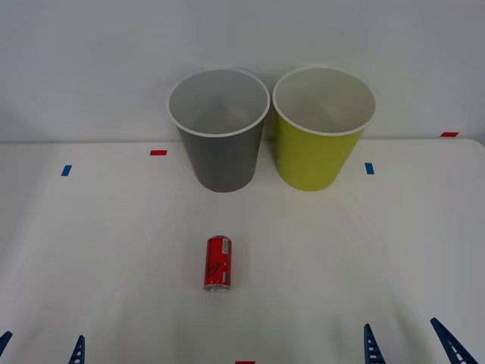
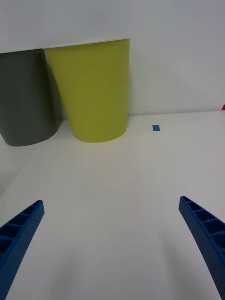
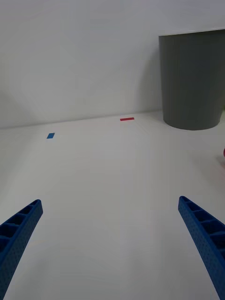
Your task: Put cans in the gray bin and PET bottles in the light green bin.
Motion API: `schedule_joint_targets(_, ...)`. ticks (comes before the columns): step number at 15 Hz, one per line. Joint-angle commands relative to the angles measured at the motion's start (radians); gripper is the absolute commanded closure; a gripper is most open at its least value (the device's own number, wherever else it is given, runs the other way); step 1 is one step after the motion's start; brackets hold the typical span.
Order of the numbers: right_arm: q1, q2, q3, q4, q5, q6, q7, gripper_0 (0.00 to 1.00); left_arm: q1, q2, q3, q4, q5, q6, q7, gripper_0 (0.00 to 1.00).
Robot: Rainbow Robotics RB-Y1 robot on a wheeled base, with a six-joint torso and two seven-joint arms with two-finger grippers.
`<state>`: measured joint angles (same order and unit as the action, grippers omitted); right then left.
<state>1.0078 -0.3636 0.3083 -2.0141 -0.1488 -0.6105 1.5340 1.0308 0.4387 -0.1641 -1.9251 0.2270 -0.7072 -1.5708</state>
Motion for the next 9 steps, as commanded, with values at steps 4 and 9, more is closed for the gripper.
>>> schedule_joint_targets(4,0.000,0.000,0.000,0.000,0.000,0.000,0.000,0.00,0.000,0.000,0.000,0.000,0.000,0.000,0.000,0.00)
schedule_joint_targets(9,0.000,0.000,0.000,0.000,0.000,0.000,0.000,0.00,0.000,0.000,0.000,0.000,0.000,0.000,0.000,0.00)
